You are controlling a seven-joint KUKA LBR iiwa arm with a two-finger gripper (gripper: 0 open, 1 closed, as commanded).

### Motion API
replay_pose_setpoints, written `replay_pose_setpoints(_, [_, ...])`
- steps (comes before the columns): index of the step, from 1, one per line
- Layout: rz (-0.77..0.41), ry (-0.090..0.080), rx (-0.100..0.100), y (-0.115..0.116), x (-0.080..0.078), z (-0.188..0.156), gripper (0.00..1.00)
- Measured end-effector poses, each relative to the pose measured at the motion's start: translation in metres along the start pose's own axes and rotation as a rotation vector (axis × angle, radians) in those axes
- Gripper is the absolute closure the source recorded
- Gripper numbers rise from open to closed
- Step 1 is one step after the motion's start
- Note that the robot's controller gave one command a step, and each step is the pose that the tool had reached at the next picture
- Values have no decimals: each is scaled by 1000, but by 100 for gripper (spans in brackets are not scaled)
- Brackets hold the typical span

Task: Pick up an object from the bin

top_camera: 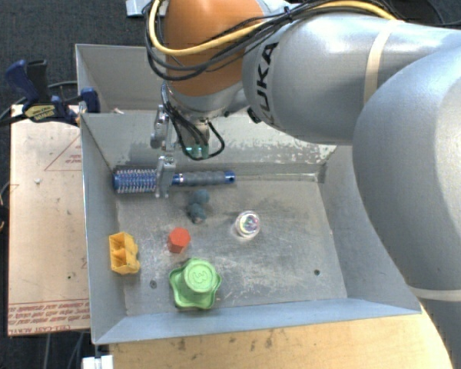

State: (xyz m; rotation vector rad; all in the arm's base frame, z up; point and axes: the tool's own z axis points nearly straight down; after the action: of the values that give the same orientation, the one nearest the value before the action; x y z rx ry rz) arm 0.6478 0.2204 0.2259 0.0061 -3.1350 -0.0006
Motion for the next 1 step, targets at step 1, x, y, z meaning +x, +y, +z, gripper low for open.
replay_pose_setpoints(1, [91,0,4,-63,-4,83,0])
